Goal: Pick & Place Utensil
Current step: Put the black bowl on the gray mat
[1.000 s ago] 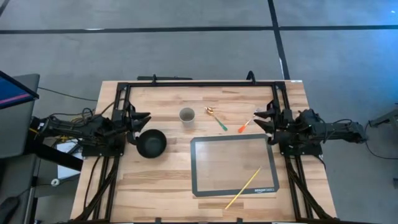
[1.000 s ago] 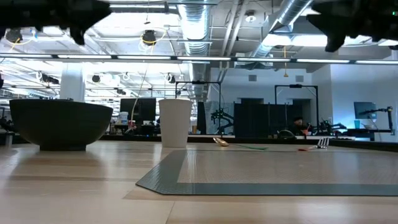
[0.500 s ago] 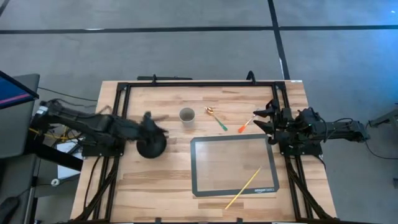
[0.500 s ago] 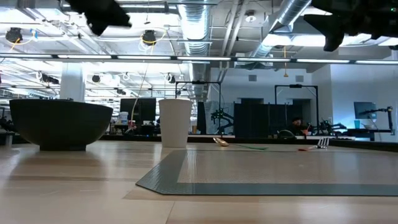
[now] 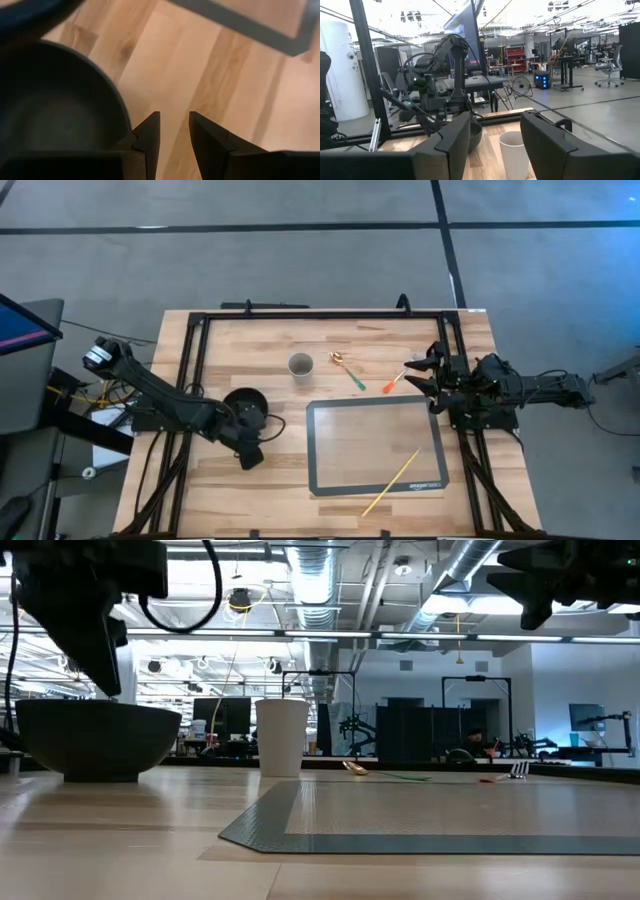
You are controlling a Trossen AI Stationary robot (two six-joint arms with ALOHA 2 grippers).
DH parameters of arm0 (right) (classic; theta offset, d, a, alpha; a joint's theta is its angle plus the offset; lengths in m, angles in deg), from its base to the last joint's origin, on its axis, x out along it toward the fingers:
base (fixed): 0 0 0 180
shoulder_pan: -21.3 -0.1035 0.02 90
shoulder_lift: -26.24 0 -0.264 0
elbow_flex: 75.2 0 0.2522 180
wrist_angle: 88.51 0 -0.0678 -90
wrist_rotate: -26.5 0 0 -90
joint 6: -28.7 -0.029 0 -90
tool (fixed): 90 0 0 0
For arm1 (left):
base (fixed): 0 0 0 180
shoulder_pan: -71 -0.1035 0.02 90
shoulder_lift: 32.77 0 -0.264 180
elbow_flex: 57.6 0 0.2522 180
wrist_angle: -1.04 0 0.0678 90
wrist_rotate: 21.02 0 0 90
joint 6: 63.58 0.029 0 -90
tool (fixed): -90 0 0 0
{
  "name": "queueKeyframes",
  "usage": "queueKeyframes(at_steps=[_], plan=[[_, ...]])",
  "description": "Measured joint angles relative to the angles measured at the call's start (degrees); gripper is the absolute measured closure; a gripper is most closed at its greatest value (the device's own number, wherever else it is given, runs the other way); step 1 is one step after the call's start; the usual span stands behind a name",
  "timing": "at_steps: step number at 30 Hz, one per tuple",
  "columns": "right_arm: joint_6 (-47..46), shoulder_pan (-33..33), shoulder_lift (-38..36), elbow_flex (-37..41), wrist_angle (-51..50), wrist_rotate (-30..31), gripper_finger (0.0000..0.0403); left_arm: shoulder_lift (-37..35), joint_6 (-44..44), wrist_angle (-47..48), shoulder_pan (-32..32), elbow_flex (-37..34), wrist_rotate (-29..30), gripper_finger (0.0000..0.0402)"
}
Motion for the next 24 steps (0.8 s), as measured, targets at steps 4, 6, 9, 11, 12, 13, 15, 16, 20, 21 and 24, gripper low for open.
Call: queueKeyframes(at_steps=[4,6,9,11,12,13,15,16,20,21,24], plan=[[0.1,0.0,0.0,0.0,0.05,0.0,0.0237,-0.25,-0.02,1.85,-0.53,0.0,0.01,0.0297],[0.1,0.0,0.0,0.0,0.15,-0.01,0.0236,-1.43,-0.04,2.75,-0.94,0.0,0.05,0.0297],[0.12,0.0,0.0,0.0,0.2,0.0,0.0235,-4.01,-0.02,3.51,-1.0,0.0,0.86,0.0297],[0.12,0.0,-0.02,0.0,0.22,-0.01,0.0235,-5.99,-0.06,3.63,-0.94,0.0,3.28,0.0297],[0.12,0.02,-0.09,0.0,0.22,0.01,0.0235,-6.85,-0.18,3.61,-0.99,0.0,4.11,0.0297],[0.12,0.02,-0.11,-0.02,0.26,0.01,0.0236,-7.53,-0.24,3.66,-1.02,0.0,4.64,0.0297],[0.12,0.02,-0.11,-0.04,0.25,0.0,0.0237,-7.94,-1.08,3.46,-0.99,-0.1,5.23,0.0297],[0.12,0.02,-0.11,-0.04,0.24,0.01,0.0238,-7.84,-1.83,3.3,-0.97,-0.52,5.15,0.0297],[0.12,0.02,-0.11,-0.04,-0.02,0.01,0.0239,-6.53,-4.49,3.52,-0.9,-3.2,5.09,0.0297],[0.12,0.02,-0.11,-0.04,-0.01,0.01,0.0239,-6.2,-4.66,3.59,-0.9,-3.91,4.72,0.0297],[0.12,0.02,-0.11,-0.04,0.02,0.01,0.0237,-5.62,-4.73,2.74,-0.84,-5.58,3.97,0.0298]])
